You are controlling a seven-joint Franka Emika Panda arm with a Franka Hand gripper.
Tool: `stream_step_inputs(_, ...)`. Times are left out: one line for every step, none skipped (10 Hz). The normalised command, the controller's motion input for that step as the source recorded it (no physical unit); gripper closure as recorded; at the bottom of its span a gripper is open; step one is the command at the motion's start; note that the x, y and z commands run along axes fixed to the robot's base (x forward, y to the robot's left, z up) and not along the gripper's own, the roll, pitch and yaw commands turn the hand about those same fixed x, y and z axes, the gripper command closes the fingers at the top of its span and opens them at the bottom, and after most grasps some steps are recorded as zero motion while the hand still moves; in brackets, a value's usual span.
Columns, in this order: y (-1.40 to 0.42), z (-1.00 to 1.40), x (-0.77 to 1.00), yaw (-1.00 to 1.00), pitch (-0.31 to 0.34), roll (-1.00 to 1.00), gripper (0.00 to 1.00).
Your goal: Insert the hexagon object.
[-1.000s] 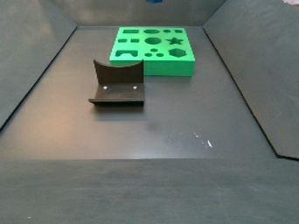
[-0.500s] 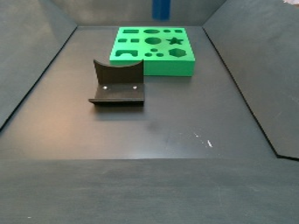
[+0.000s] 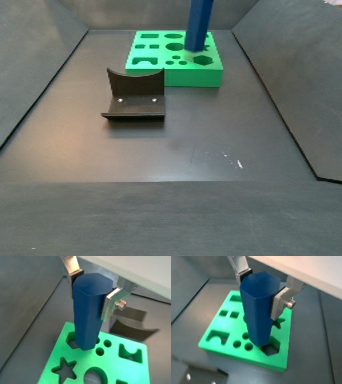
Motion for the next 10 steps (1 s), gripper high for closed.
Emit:
stream_step_inputs(0.16, -0.35, -0.07, 0.57, 0.000, -0.06, 1.00)
stream_step_inputs(0.11, -0.09, 0.00, 0.00, 0.066, -0.07, 1.00)
stream_step_inputs(0.00, -0.13, 0.00, 0.07, 0.026, 0.04, 1.00)
stream_step_inputs(-0.09, -0.21, -0.17, 0.19, 0.036, 0.14, 1.00)
stream_step_inputs(-0.11, -0.31, -0.19, 0.22, 0.046, 0.15, 1.00)
stream_step_inputs(-0.09, -0.24, -0.19, 0.29, 0.074, 0.20, 1.00)
stream_step_inputs(-0.12, -0.17, -0.31, 0.35, 0.073, 0.23, 1.00)
stream_step_inputs(-0.20, -0.11, -0.39, 0.39, 0.076, 0.26, 1.00)
stream_step_inputs(-0.12, -0.07, -0.31, 0.07, 0.023, 0.01, 1.00)
stream_step_inputs(-0.03, -0.19, -0.29, 0.00, 0.000, -0.05, 1.00)
